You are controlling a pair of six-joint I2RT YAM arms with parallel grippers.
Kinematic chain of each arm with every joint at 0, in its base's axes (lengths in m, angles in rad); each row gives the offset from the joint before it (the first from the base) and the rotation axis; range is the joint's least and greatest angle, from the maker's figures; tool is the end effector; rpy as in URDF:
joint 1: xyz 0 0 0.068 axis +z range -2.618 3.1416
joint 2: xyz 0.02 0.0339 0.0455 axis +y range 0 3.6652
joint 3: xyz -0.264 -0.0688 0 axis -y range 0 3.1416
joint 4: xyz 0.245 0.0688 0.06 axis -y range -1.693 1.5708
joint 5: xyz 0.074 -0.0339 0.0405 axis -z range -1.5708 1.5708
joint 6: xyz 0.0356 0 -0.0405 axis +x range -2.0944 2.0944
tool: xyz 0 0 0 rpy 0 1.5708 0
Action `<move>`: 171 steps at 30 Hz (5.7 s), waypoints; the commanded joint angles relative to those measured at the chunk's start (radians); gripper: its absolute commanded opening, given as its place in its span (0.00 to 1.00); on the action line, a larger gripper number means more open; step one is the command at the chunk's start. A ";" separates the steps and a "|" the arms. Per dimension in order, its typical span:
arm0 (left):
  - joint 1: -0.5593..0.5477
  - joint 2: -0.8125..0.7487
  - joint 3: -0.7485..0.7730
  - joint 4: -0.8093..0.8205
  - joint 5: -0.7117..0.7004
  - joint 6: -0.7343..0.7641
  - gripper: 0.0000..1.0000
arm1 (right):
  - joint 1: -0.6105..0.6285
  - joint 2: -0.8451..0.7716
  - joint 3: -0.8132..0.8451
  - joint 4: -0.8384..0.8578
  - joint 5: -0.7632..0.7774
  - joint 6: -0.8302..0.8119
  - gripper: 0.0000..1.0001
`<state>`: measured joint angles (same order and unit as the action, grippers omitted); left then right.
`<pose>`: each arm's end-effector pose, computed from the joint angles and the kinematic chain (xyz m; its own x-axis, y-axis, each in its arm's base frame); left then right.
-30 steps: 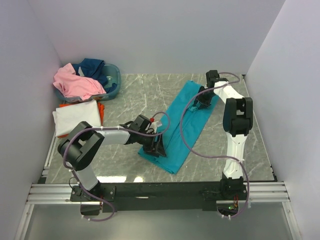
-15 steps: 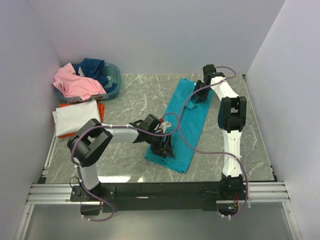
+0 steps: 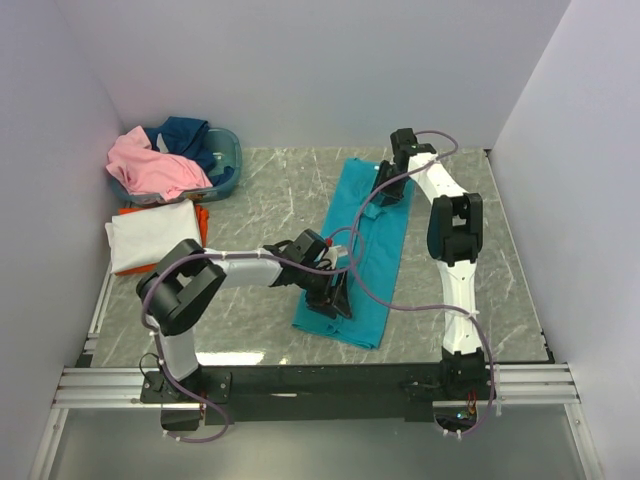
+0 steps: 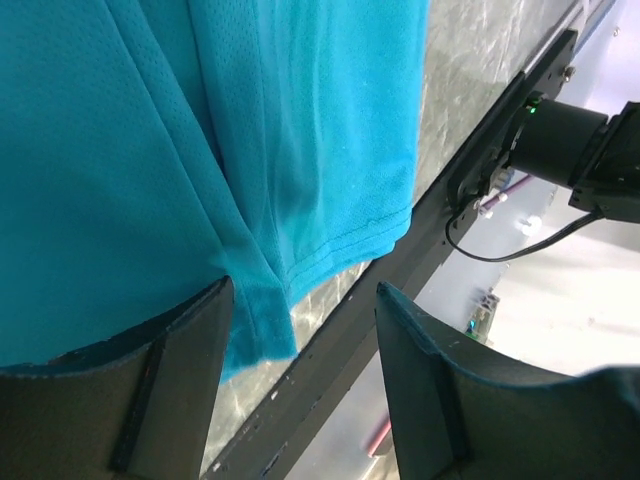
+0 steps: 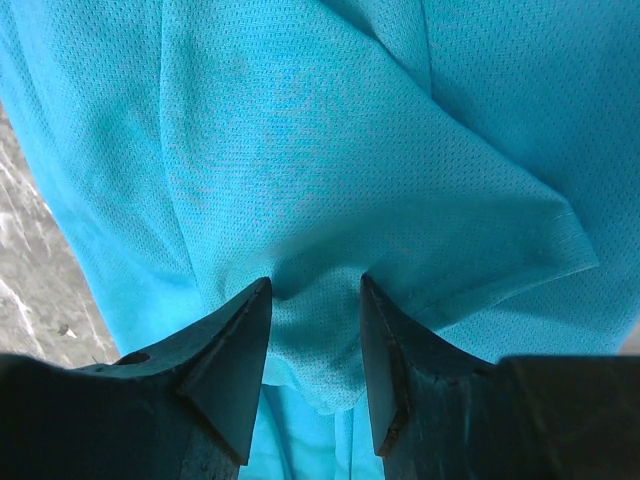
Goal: Fold and stack the t-shirts
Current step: Fold the tshirt
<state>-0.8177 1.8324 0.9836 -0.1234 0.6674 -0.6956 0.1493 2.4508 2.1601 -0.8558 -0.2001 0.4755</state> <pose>0.2251 -0.2724 0.1401 -0.9538 0.2815 -0.1049 0.2609 0.6033 -0.7536 0.5134 0.0844 0.1697 -0.9050 0.3176 -0.2831 0.2110 0.9129 0.3495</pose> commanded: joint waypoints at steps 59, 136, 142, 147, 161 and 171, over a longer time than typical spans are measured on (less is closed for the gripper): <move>0.083 -0.501 -0.356 -0.099 -0.411 0.065 0.61 | 0.461 -1.264 -1.668 0.296 -0.134 0.308 0.47; 0.219 -0.147 0.196 -0.121 -0.339 0.139 0.00 | 0.245 -1.184 -1.194 0.116 0.099 0.173 0.00; 0.264 -0.003 0.383 -0.099 -0.287 0.142 0.00 | 0.156 -1.049 -1.100 0.156 0.105 0.086 0.00; 0.311 0.149 0.558 -0.130 -0.236 0.151 0.00 | 0.099 -0.928 -0.991 0.169 0.105 0.028 0.00; 0.371 0.424 0.883 -0.150 -0.121 0.143 0.00 | 0.009 -0.664 -0.754 0.166 0.090 -0.052 0.00; 0.374 0.505 0.975 -0.174 -0.140 0.143 0.00 | -0.019 -0.566 -0.674 0.167 0.073 -0.064 0.00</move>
<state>-0.4465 2.3245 1.9129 -0.3054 0.5259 -0.5613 0.1410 1.8591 1.4334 -0.6956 -0.1238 0.4286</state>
